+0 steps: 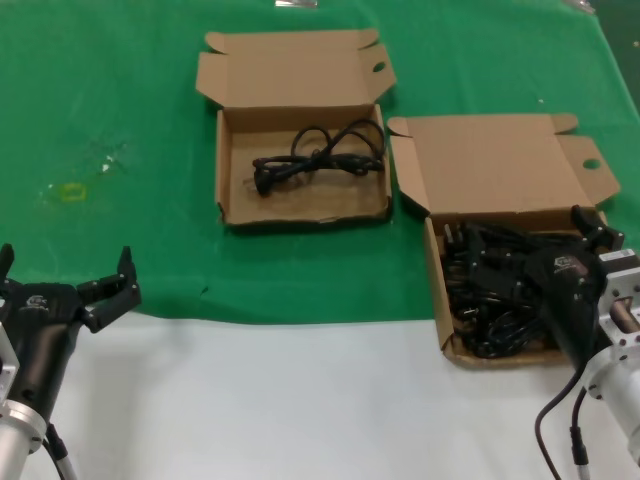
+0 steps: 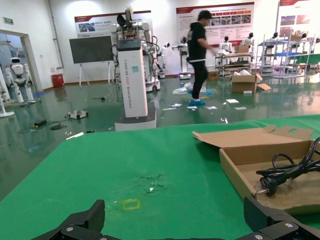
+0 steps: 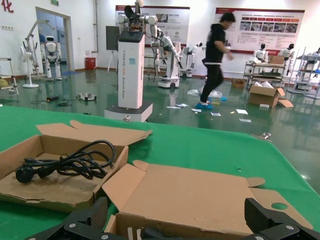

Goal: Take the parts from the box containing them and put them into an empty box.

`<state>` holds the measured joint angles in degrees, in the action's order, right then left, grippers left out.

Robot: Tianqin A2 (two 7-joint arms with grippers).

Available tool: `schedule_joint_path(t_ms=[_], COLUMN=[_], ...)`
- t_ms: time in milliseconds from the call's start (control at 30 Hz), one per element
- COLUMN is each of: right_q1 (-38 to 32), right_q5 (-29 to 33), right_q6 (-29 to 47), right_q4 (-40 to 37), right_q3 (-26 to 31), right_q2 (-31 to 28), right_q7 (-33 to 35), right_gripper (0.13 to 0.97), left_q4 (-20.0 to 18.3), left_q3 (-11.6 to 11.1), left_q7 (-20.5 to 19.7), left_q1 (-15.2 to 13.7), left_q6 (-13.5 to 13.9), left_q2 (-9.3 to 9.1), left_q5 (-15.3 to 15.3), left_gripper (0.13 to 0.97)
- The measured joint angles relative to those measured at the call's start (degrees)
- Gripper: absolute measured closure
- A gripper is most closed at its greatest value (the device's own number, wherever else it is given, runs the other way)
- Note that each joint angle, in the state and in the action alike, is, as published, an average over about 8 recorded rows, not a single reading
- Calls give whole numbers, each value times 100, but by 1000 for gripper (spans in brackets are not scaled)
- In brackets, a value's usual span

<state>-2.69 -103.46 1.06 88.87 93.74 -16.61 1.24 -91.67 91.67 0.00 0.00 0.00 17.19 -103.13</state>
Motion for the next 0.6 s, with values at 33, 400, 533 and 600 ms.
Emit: schedule_joint_path(t_ms=[33,400,533,600], right_q1=[0,0,0,0], right_q5=[0,0,0,0], right_q6=[0,0,0,0], right_q4=[0,0,0,0], right_q3=[0,0,0,0], right_q2=[0,0,0,0], right_q7=[0,0,0,0], right_gripper=[129,129,129,129], left_q4=[0,0,0,0], left_q3=[0,0,0,0], left_q7=[0,0,0,0], left_q1=[0,0,0,0], left_q6=[0,0,0,0], left_q2=[0,0,0,0], left_q5=[0,0,0,0], left_gripper=[132,132,132,132])
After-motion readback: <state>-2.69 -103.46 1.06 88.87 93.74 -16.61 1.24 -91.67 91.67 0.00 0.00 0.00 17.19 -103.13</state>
